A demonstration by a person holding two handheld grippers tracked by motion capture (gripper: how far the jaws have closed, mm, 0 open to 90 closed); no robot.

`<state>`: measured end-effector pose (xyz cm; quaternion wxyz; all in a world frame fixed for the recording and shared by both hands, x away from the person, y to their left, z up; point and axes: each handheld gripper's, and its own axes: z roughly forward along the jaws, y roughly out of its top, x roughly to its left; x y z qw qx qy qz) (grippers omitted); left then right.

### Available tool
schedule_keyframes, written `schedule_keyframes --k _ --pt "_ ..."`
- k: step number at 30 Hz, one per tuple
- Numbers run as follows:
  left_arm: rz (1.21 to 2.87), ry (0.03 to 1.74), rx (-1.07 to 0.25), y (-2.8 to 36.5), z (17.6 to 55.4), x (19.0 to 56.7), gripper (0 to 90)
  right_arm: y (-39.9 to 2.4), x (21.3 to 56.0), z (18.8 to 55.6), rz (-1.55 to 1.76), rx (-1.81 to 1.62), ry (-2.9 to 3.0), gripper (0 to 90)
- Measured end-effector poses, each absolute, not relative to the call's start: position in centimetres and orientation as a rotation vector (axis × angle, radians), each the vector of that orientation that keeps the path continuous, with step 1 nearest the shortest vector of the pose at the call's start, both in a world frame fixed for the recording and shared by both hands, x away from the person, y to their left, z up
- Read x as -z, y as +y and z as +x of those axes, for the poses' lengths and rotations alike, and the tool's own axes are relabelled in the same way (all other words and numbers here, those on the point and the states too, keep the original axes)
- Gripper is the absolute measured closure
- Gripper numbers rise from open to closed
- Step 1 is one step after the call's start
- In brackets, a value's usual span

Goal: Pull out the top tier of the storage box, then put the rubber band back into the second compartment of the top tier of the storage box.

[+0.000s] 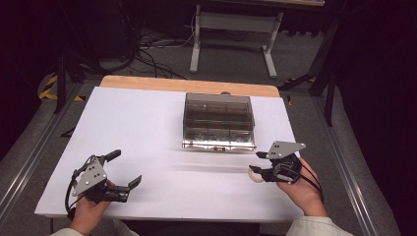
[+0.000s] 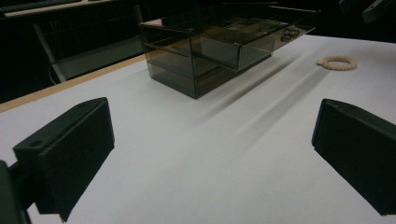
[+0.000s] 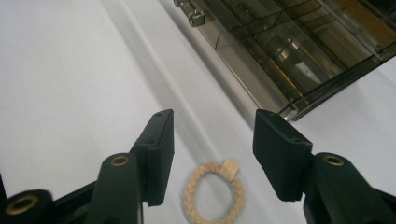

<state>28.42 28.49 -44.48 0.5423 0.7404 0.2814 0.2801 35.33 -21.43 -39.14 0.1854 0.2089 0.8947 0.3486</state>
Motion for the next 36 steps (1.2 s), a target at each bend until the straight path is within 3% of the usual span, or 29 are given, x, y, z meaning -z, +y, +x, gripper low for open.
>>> schedule_keyframes --k 36 --pt "1.756 0.667 -0.66 28.5 28.4 44.5 0.2 -22.0 43.3 36.1 0.673 -0.789 2.712 53.2"
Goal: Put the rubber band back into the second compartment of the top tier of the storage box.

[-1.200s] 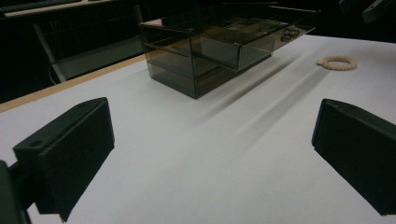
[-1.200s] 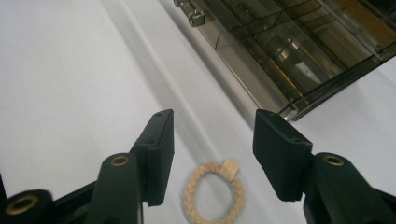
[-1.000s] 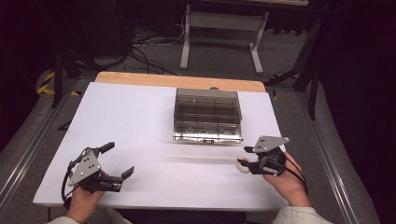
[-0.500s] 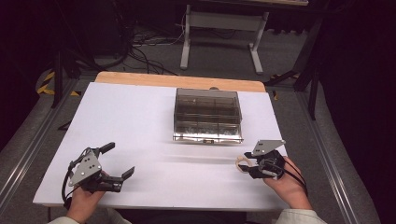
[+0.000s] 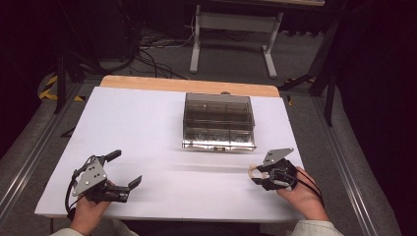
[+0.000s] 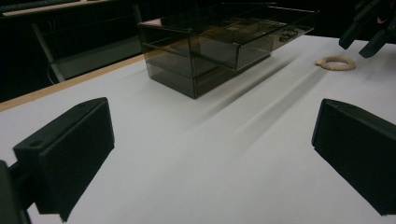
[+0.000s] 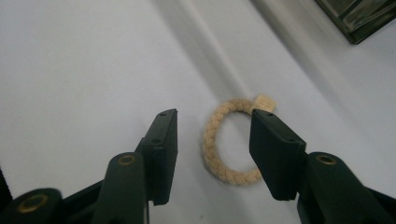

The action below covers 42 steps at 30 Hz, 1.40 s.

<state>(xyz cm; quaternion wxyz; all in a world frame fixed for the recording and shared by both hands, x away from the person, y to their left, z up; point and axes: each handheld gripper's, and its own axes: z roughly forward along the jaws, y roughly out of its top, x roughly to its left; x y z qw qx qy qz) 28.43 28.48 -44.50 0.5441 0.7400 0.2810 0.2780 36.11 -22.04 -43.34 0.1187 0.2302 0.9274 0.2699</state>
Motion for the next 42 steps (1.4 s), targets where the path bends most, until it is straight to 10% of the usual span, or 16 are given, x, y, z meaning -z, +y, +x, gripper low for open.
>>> schedule_keyframes --k 42 --pt "1.755 0.66 -0.661 28.5 28.4 44.5 0.1 -21.0 45.3 37.0 0.674 -0.686 2.787 84.3"
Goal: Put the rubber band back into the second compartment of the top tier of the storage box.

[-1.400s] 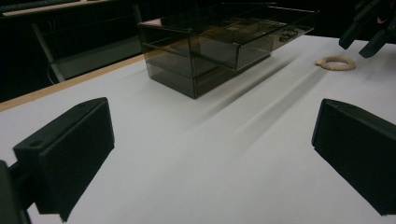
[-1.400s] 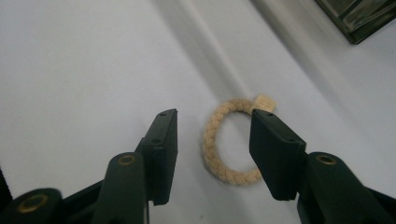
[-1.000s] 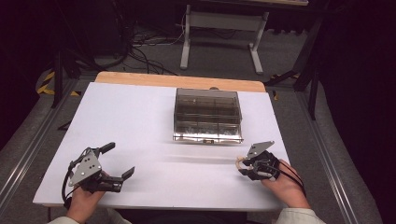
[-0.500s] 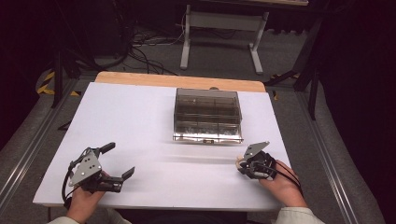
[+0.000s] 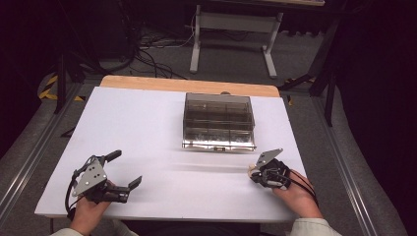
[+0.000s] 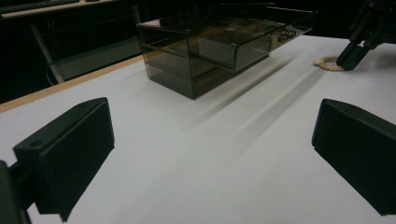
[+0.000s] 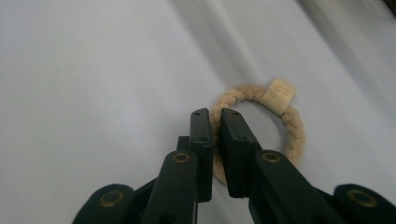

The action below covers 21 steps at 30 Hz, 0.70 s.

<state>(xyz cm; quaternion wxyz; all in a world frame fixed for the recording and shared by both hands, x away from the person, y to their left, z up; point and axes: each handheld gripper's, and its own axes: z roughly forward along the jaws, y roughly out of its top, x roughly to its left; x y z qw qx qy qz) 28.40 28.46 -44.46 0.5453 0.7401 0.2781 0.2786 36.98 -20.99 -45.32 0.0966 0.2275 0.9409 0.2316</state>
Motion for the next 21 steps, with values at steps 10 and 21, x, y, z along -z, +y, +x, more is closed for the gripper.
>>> schedule_keyframes --k 10,21 --pt "1.756 0.659 -0.661 28.4 28.4 44.5 0.2 -21.5 44.5 36.7 0.663 -0.727 2.731 84.5" --pt "1.758 0.663 -0.655 28.4 28.4 44.5 0.2 -22.6 42.4 36.0 0.64 -0.877 2.653 84.3"
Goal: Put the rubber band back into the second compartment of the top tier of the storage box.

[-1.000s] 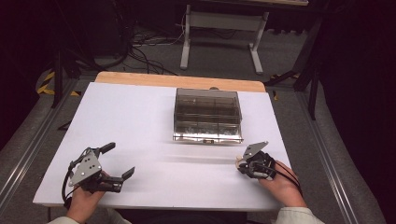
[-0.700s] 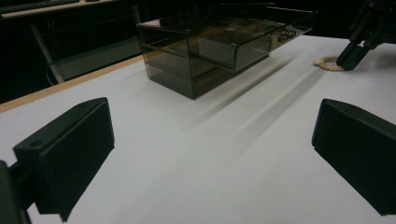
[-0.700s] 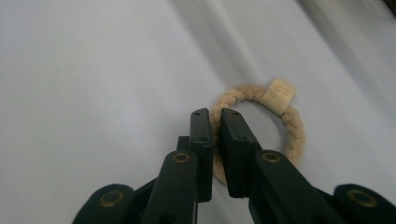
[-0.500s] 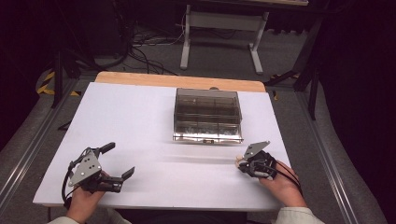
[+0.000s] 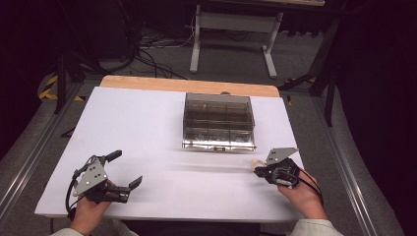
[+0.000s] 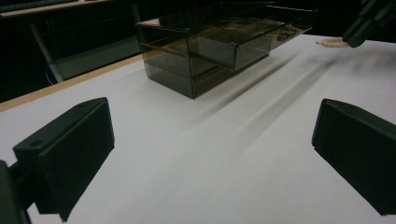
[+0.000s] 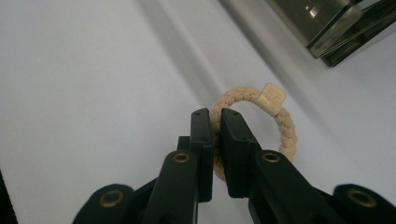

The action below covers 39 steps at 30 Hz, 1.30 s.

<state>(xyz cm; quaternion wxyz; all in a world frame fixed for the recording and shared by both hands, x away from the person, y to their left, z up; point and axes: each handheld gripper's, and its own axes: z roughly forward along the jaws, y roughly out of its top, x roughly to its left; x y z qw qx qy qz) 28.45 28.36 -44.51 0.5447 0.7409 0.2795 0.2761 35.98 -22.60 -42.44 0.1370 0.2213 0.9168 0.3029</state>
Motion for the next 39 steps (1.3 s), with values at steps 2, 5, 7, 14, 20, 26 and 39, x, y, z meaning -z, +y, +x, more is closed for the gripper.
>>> schedule_keyframes --k 2,5,7,14,20,26,39 --pt "1.758 0.663 -0.655 28.4 28.5 44.5 0.1 -22.7 42.1 35.8 0.646 -0.897 2.636 84.3" --pt "1.758 0.664 -0.654 28.3 28.4 44.5 0.2 -22.9 41.6 35.6 0.642 -0.91 2.623 84.3" --pt "1.757 0.664 -0.654 28.4 28.4 44.5 0.1 -23.0 41.4 35.5 0.642 -0.92 2.615 84.3" --pt "1.757 0.663 -0.655 28.4 28.4 44.5 0.2 -23.2 40.7 35.1 0.624 -0.943 2.596 84.3" --pt "1.758 0.661 -0.656 28.4 28.5 44.5 0.1 -23.5 40.1 34.8 0.611 -0.976 2.572 84.2" --pt "1.759 0.661 -0.654 28.4 28.5 44.5 0.2 -23.6 39.5 34.6 0.608 -0.998 2.55 84.2" --pt "1.758 0.662 -0.659 28.4 28.5 44.5 0.1 -23.8 38.3 34.6 0.598 -1.025 2.511 84.1"
